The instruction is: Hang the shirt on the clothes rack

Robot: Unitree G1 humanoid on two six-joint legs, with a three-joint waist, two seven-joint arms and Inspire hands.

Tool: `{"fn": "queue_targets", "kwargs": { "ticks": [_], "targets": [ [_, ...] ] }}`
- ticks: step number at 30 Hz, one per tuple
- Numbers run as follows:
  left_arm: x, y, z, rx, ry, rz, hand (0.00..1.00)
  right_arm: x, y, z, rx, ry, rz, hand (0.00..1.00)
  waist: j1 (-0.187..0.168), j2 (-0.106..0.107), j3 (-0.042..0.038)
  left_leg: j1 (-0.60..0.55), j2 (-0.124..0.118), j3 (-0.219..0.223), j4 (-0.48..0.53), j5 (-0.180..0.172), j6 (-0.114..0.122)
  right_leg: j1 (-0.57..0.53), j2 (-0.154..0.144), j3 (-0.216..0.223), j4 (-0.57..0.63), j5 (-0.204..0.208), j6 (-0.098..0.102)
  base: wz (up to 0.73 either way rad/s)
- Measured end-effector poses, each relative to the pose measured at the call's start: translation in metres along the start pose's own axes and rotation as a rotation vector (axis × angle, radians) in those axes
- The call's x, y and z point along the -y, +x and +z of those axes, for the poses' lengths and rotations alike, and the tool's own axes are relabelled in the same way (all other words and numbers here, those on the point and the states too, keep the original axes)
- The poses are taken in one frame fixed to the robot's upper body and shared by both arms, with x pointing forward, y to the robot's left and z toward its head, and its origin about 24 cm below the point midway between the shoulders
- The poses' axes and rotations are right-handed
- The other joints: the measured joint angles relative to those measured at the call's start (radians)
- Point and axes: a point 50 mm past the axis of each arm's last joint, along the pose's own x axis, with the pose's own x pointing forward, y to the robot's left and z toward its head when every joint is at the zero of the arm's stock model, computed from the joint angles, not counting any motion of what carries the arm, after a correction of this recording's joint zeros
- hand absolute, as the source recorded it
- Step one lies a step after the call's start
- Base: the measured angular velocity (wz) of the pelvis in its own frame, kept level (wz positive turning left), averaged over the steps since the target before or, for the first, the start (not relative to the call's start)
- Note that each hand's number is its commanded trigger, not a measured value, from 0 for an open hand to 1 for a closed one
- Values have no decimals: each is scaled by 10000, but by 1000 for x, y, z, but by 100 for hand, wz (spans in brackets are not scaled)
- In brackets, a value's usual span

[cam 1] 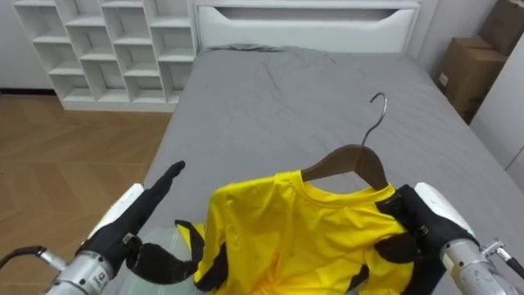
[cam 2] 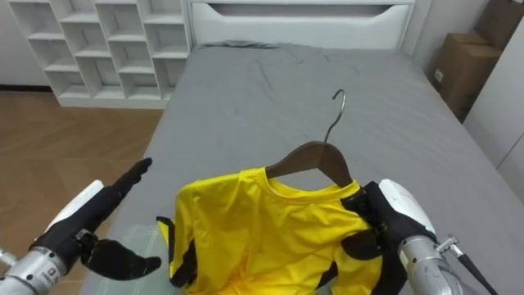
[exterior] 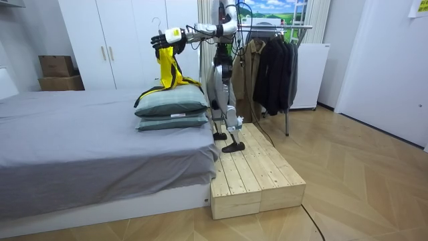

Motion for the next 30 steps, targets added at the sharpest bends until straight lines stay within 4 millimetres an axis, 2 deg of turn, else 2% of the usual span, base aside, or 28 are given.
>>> {"fn": "queue_targets", "kwargs": {
  "ticks": [1, 3, 4, 7, 9, 10, 12, 14, 18, 20, 26, 30],
  "targets": [
    [0, -1, -4, -173, -57, 78, 0, 0, 0, -1, -21, -26, -16, 100, 0, -7, -2, 5, -7, 2, -1, 0, 0, -4, -4, 7, 8, -12, 2, 0],
    [1, -3, -29, -1183, -351, 380, 0, 2, -1, -3, -109, -41, -185, 100, 86, -16, -9, 17, -10, 103, 3, 0, 0, -21, -4, 12, 83, -51, 2, 0],
    [1, -5, -34, -1424, -423, 428, 0, 2, -2, -4, -137, -49, -236, 100, 99, -21, -15, 10, -5, 129, 3, 0, 0, -25, 0, 18, 81, -51, 1, 0],
    [6, -14, -62, -2555, -993, 709, 0, 5, -6, -12, -452, -152, -402, 100, 214, -30, -75, 34, 3, 261, 9, 0, -1, -10, 11, 4, 98, -52, -1, 3],
    [11, -30, -90, -3736, -1818, 1097, 0, 5, -7, -15, -567, -117, -426, 100, 249, -29, -115, 181, 5, 289, 3, 0, -1, 89, 22, 15, 114, -57, -6, -5],
    [13, -34, -96, -4005, -1979, 1164, 0, 6, -8, -16, -608, -103, -441, 100, 249, -36, -118, 191, 8, 289, 3, 0, -1, 126, 24, 11, 114, -58, -7, 0],
    [26, -47, -121, -5238, -2454, 1105, 0, 8, -10, -21, -792, -29, -531, 100, 262, -60, -136, 316, 4, 290, -16, 0, -1, 255, 10, -7, 130, -99, -1, 5],
    [34, -57, -135, -5988, -2723, 1011, 0, 8, -10, -22, -895, -2, -559, 100, 246, -132, -156, 312, 4, 286, -18, -1, -1, 252, 11, 11, 134, -109, 0, 6],
    [48, -75, -154, -7097, -3400, 967, 0, 9, -10, -24, -1033, 20, -578, 100, 274, -225, -183, 344, 10, 303, -77, -22, 27, 235, 89, 98, 164, -114, -3, 0],
    [56, -85, -162, -7648, -3693, 1020, 0, 9, -12, -26, -1113, 38, -609, 100, 437, -214, -205, 390, 28, 393, -189, -37, 52, 172, 137, 196, 200, -107, -13, -14],
    [88, -115, -176, -8876, -5319, 1008, 0, 11, -17, -30, -1322, -48, -729, 100, 530, -198, -210, 413, 44, 454, -203, -104, 80, 143, 161, 255, 245, -99, -6, -3],
    [103, -135, -186, -9965, -5637, 742, 0, 11, -17, -30, -1330, -8, -743, 100, 497, -201, -191, 410, 48, 490, -210, -105, 80, 134, 150, 242, 244, -109, 5, -1]
  ]
}}
